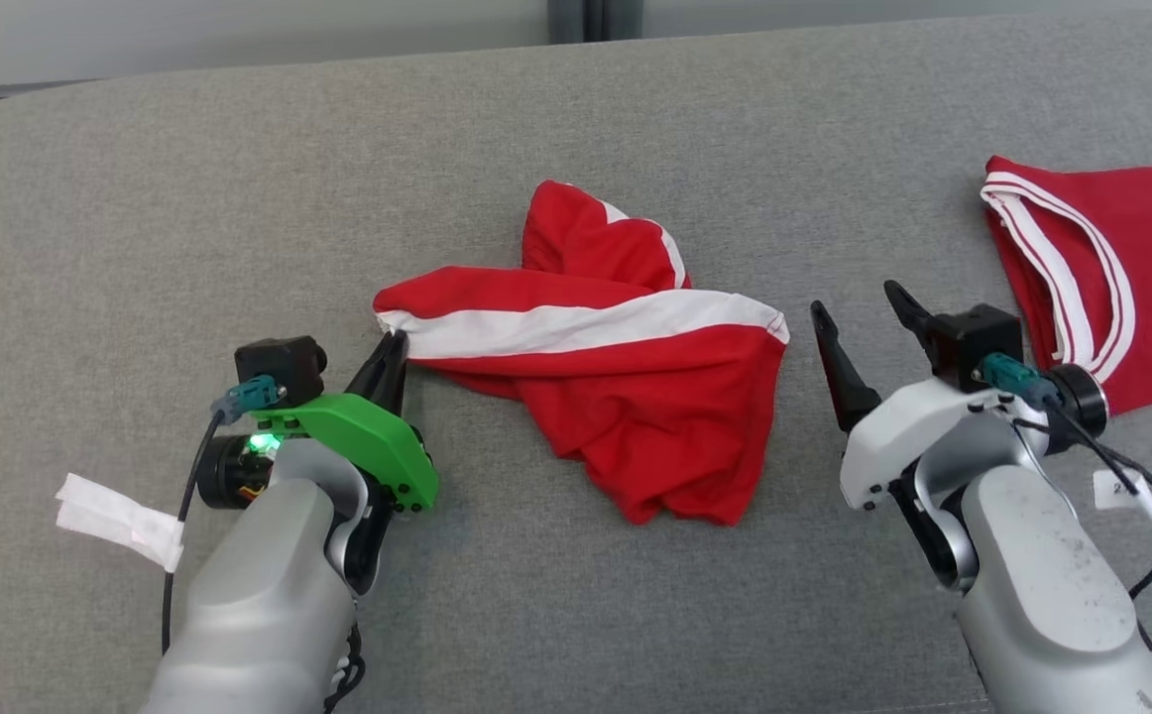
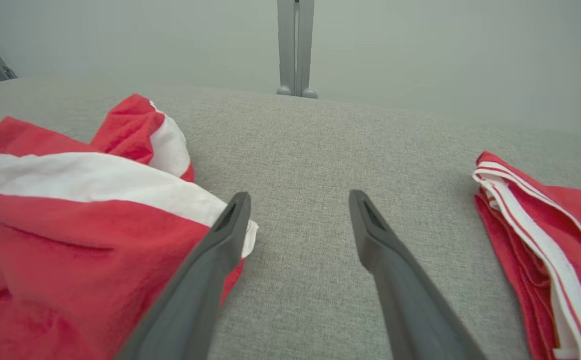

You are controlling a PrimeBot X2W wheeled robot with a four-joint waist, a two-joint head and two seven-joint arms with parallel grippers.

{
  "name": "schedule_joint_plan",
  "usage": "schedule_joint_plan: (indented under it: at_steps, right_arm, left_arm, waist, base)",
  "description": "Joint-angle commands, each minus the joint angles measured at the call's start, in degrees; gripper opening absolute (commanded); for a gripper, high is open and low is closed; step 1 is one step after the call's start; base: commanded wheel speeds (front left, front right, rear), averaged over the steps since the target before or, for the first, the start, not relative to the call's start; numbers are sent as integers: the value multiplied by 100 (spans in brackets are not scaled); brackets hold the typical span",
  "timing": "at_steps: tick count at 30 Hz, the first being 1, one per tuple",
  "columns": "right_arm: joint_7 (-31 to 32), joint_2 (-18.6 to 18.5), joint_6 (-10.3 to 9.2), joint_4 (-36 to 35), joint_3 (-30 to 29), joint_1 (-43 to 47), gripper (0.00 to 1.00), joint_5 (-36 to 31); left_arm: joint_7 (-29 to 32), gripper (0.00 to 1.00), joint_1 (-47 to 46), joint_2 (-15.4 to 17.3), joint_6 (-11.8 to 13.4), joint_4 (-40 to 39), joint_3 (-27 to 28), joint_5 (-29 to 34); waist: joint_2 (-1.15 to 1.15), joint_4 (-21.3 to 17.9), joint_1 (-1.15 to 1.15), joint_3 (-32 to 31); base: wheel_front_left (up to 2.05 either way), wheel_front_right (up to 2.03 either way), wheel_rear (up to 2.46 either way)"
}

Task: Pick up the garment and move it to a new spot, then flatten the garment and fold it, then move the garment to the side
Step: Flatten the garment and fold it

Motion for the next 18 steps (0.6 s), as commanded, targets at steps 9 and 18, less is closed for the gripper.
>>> schedule_joint_plan:
  at_steps: [9,18]
  right_arm:
    - [657,-542,-10,849,1051,-762,100,701]
    - [698,-674,-10,1262,2041,-1268,100,1189]
  left_arm:
    - [-90,0,53,-61,9,-127,-56,47]
    - [-112,0,-15,-14,14,-222,-13,89]
  waist:
    - [0,232,0,191]
    - [0,227,0,296]
  base:
    - [0,0,0]
    - [0,0,0]
